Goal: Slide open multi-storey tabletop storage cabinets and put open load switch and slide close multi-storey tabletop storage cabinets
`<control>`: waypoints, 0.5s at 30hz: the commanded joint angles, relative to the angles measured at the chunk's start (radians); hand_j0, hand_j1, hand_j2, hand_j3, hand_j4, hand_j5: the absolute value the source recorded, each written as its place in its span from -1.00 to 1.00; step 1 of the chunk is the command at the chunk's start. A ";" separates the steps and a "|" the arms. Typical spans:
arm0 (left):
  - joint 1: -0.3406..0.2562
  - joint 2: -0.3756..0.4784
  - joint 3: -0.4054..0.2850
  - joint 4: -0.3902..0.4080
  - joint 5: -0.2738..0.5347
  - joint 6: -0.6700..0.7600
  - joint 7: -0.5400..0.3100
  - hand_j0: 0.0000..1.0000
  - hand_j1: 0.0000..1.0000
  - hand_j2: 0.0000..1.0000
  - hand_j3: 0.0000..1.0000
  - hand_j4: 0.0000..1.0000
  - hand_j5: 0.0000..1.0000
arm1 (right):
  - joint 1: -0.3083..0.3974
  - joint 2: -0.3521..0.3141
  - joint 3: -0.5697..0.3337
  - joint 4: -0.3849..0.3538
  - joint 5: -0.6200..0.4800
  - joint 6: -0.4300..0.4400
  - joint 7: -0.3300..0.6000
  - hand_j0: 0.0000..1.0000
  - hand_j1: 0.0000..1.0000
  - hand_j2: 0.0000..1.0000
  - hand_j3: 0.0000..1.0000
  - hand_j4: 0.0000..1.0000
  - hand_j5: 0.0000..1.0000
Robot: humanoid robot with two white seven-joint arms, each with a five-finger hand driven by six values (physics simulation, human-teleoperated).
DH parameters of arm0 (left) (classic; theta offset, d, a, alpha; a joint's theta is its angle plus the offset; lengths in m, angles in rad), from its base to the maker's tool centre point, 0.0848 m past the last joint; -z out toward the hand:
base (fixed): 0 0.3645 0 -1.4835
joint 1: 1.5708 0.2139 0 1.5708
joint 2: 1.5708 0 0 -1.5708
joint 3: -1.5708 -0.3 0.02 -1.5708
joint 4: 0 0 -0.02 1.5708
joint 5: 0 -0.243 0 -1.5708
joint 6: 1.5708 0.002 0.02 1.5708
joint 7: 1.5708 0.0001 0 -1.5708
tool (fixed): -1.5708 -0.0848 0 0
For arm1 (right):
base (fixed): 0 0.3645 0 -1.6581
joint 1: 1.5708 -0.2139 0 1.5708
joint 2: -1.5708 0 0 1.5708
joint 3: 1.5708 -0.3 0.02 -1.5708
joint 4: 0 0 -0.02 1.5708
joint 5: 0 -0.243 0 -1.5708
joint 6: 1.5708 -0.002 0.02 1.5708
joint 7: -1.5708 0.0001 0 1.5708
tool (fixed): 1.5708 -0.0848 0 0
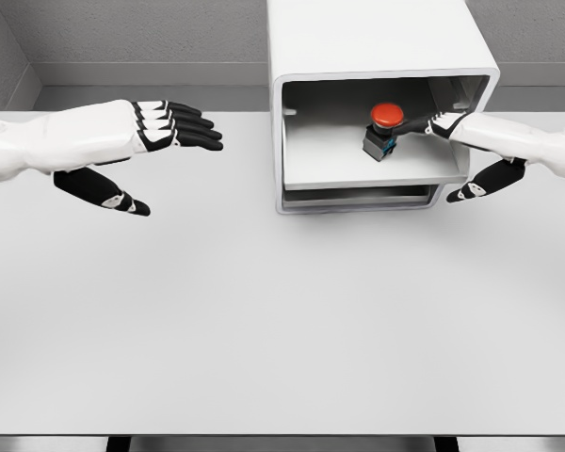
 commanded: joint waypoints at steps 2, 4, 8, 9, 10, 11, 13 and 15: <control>0.000 0.007 0.013 -0.006 0.009 0.006 0.001 1.00 1.00 1.00 1.00 1.00 1.00 | 0.000 -0.031 -0.040 0.026 0.125 0.103 -0.025 1.00 1.00 1.00 1.00 1.00 1.00; 0.000 0.007 0.013 -0.006 0.009 0.006 0.001 1.00 1.00 1.00 1.00 1.00 1.00 | 0.003 -0.029 -0.038 0.015 0.125 0.103 -0.024 1.00 1.00 1.00 1.00 1.00 1.00; 0.000 0.007 0.013 -0.006 0.009 0.006 0.001 1.00 1.00 1.00 1.00 1.00 1.00 | 0.015 -0.029 -0.038 -0.002 0.125 0.103 -0.024 1.00 1.00 1.00 1.00 1.00 1.00; 0.000 0.007 0.013 -0.006 0.009 0.006 0.001 1.00 1.00 1.00 1.00 1.00 1.00 | 0.015 -0.031 -0.038 -0.008 0.125 0.103 -0.024 1.00 1.00 1.00 1.00 1.00 1.00; 0.000 0.007 0.013 -0.006 0.009 0.006 0.001 1.00 1.00 1.00 1.00 1.00 1.00 | 0.015 -0.031 -0.038 -0.009 0.125 0.103 -0.024 1.00 1.00 1.00 1.00 1.00 1.00; 0.000 0.007 0.013 -0.006 0.009 0.006 0.001 1.00 1.00 1.00 1.00 1.00 1.00 | 0.015 -0.031 -0.038 -0.012 0.125 0.103 -0.024 1.00 1.00 1.00 1.00 1.00 1.00; 0.000 0.007 0.013 -0.006 0.009 0.006 0.001 1.00 1.00 1.00 1.00 1.00 1.00 | 0.011 -0.034 -0.040 -0.016 0.125 0.103 -0.024 1.00 1.00 1.00 1.00 1.00 1.00; -0.002 0.007 0.013 -0.006 0.008 0.006 0.001 1.00 1.00 1.00 1.00 1.00 1.00 | 0.006 -0.051 -0.041 -0.020 0.125 0.103 -0.024 1.00 1.00 1.00 1.00 1.00 1.00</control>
